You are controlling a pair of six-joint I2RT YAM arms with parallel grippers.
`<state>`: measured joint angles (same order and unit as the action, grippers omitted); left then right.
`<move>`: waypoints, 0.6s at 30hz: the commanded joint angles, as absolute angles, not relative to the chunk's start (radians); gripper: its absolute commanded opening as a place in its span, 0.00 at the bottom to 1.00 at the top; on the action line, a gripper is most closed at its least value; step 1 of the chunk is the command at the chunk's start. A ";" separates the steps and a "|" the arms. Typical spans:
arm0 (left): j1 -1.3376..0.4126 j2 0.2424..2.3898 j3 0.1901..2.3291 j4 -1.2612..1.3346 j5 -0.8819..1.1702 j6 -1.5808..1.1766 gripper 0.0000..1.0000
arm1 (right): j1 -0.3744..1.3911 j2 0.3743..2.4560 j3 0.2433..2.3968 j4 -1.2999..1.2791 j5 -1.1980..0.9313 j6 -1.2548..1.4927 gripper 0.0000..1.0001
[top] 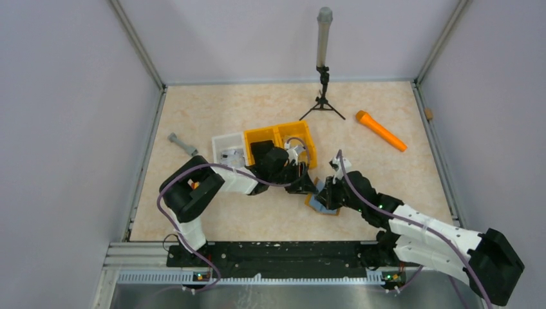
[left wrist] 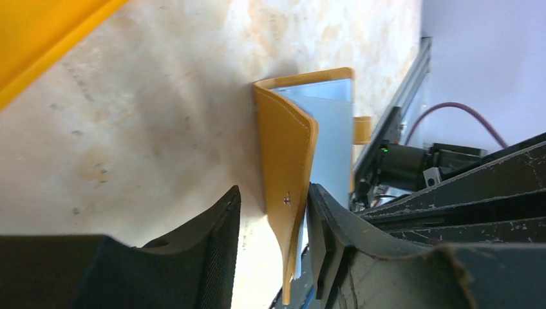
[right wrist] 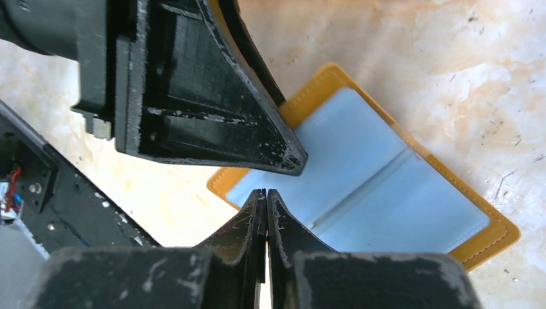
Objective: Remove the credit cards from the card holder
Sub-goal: Place the card holder at the center of the board.
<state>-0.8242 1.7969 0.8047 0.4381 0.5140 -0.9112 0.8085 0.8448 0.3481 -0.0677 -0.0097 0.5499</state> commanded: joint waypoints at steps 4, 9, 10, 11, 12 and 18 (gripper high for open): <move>-0.826 1.796 0.857 0.242 0.413 -0.782 0.39 | 0.795 0.933 0.539 -0.182 0.066 0.526 0.20; -0.826 1.802 0.871 0.209 0.397 -0.761 0.29 | 0.778 0.884 0.631 -0.444 0.241 0.572 0.38; -0.826 1.805 0.874 0.204 0.396 -0.757 0.26 | 0.776 0.871 0.632 -0.469 0.246 0.569 0.39; -0.826 1.807 0.878 0.196 0.392 -0.754 0.24 | 0.772 0.858 0.631 -0.493 0.260 0.572 0.38; -0.825 1.808 0.882 0.186 0.388 -0.750 0.22 | 0.768 0.848 0.627 -0.515 0.273 0.577 0.36; -0.827 1.787 0.879 0.158 0.368 -0.738 0.30 | 0.765 0.794 0.571 -0.515 0.274 0.644 0.15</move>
